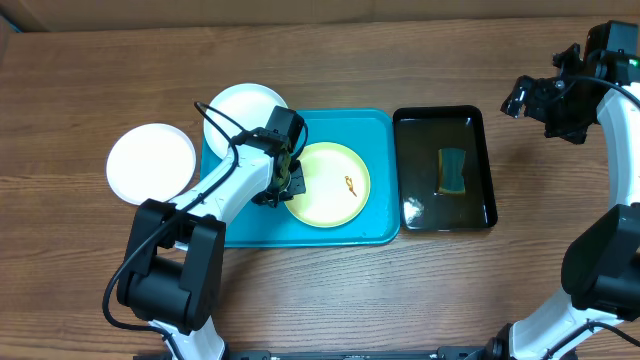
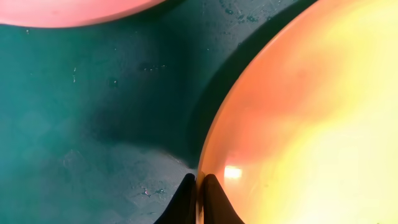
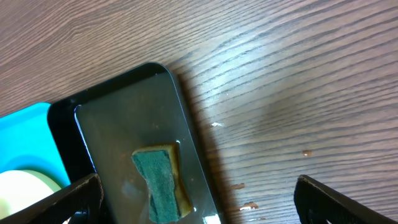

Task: Clean dirty plates on tray and stack at the side
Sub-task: 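Move the right gripper to the black tray and grasp the sponge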

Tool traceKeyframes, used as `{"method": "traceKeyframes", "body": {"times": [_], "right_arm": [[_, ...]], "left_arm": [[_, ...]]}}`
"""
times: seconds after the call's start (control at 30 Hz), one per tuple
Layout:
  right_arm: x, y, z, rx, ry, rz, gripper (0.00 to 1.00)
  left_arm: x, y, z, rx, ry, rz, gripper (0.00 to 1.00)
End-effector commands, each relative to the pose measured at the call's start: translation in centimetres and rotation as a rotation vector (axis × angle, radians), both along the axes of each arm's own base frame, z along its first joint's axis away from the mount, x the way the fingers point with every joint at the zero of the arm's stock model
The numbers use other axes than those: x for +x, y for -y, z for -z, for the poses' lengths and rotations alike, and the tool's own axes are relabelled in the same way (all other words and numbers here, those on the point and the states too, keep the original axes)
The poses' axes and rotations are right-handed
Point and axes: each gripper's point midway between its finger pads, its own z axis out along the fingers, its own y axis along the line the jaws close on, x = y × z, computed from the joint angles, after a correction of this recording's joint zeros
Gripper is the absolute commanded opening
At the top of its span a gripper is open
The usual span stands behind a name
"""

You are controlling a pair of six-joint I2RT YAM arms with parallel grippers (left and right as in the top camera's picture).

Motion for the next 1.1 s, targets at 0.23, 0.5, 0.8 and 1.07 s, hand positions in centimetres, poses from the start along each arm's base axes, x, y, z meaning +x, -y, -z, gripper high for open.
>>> {"method": "traceKeyframes", "body": {"times": [0.23, 0.5, 0.8, 1.07], "right_arm": [[0.2, 0.0, -0.6, -0.010, 0.017, 0.002, 1.00], [1.0, -0.2, -0.9, 0.004, 0.054, -0.005, 1.00], [-2.3, -4.2, -1.1, 0.215, -0.076, -0.018, 1.00], [-5.3, -8.7, -0.3, 0.056, -0.205, -0.211, 0.76]], "left_arm": [[-0.4, -1.1, -0.6, 0.031, -0.011, -0.153, 0.04], [0.6, 0.2, -0.7, -0.056, 0.013, -0.203, 0.04], [1.5, 0.9, -1.0, -0.204, 0.001, -0.153, 0.12], [0.7, 0.7, -0.9, -0.174, -0.019, -0.067, 0.63]]}}
